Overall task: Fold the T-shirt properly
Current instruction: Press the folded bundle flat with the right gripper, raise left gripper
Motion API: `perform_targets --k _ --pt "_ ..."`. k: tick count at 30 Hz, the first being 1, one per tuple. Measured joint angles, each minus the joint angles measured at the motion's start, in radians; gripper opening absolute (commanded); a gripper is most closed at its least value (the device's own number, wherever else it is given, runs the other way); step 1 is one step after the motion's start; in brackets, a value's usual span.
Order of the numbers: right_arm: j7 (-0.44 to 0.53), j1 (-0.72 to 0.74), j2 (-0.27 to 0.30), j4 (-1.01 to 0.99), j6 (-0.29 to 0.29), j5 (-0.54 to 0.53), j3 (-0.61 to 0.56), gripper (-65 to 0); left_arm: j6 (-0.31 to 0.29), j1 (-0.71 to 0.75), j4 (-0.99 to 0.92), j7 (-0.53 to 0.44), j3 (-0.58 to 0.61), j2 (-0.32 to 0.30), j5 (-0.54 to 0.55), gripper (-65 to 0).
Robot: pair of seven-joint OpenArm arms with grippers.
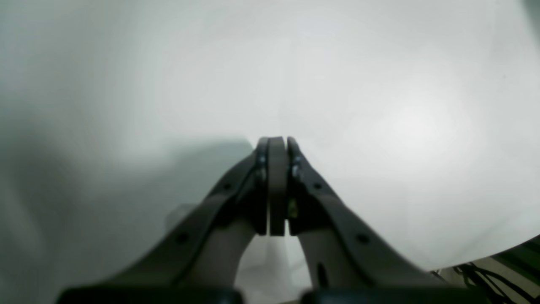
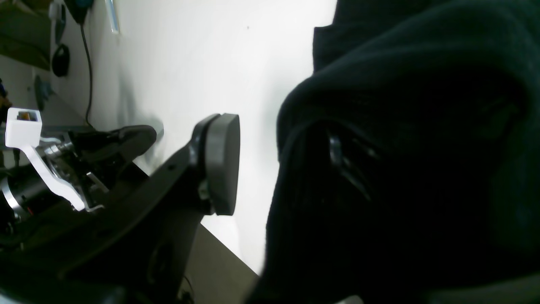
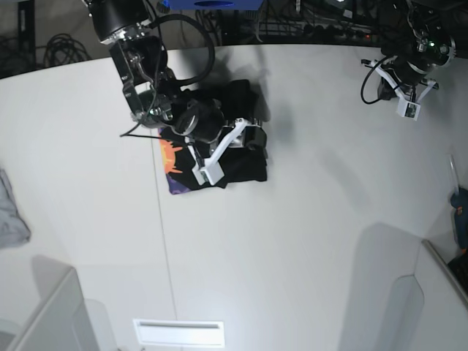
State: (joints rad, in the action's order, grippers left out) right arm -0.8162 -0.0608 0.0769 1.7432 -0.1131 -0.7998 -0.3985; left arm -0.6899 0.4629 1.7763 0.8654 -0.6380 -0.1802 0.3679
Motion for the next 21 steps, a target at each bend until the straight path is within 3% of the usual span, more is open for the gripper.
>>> perform_targets --k 13,15,17,21 --pt "-0.003 0.108 -0.002 -0.056 0.000 -0.004 -0.179 -41.4 0.000 0.000 0.000 0.001 0.004 0.000 0.000 -65.0" --pt "-0.008 0.116 0.003 -0.027 0.000 -0.005 -0.192 -48.8 0.000 0.003 0.001 0.001 0.007 0.002 0.002 -65.0" --pt "0.003 0.119 0.011 0.003 0.000 -0.006 -0.191 -62.7 0.000 0.004 0.007 0.001 0.007 0.003 0.002 -65.0" --pt "0.053 0.089 0.060 0.060 0.000 -0.005 -0.134 -65.0 0.000 0.008 0.030 0.007 0.006 0.006 0.002 -65.0"
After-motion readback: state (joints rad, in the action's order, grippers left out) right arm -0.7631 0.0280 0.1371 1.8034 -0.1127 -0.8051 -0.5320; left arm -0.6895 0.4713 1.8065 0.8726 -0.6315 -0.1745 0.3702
